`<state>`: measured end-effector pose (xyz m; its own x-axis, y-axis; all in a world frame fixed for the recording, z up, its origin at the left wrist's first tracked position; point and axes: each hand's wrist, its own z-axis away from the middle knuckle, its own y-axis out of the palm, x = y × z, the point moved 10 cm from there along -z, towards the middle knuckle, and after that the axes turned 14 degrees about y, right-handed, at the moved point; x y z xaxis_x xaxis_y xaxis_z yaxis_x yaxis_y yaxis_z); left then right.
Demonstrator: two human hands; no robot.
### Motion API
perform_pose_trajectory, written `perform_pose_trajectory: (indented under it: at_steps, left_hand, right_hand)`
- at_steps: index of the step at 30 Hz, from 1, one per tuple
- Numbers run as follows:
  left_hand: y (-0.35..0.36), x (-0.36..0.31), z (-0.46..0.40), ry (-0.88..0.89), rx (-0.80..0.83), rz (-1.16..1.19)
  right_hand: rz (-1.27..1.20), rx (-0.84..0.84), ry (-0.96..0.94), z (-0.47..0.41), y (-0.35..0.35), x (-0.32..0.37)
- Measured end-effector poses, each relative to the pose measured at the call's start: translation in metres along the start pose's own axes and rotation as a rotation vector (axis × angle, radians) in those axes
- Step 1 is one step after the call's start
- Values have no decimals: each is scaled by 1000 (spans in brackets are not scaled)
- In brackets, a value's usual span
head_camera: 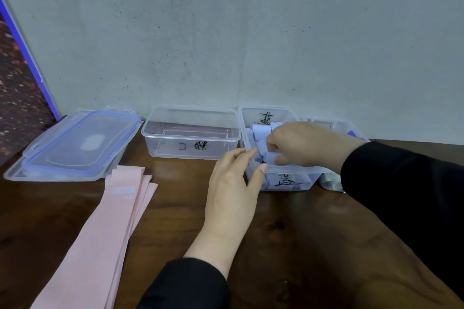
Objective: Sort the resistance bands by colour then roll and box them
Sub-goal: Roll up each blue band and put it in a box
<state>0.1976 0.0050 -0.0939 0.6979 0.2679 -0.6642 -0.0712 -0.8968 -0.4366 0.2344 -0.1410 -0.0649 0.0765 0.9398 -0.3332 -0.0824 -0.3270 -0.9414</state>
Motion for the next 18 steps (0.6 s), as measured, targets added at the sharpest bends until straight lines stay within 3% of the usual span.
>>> perform_pose_trajectory:
  at_steps: [18]
  left_hand:
    - [-1, -1, -1, -4, -1, 1]
  right_hand:
    - [-1, 197, -84, 1, 10, 14]
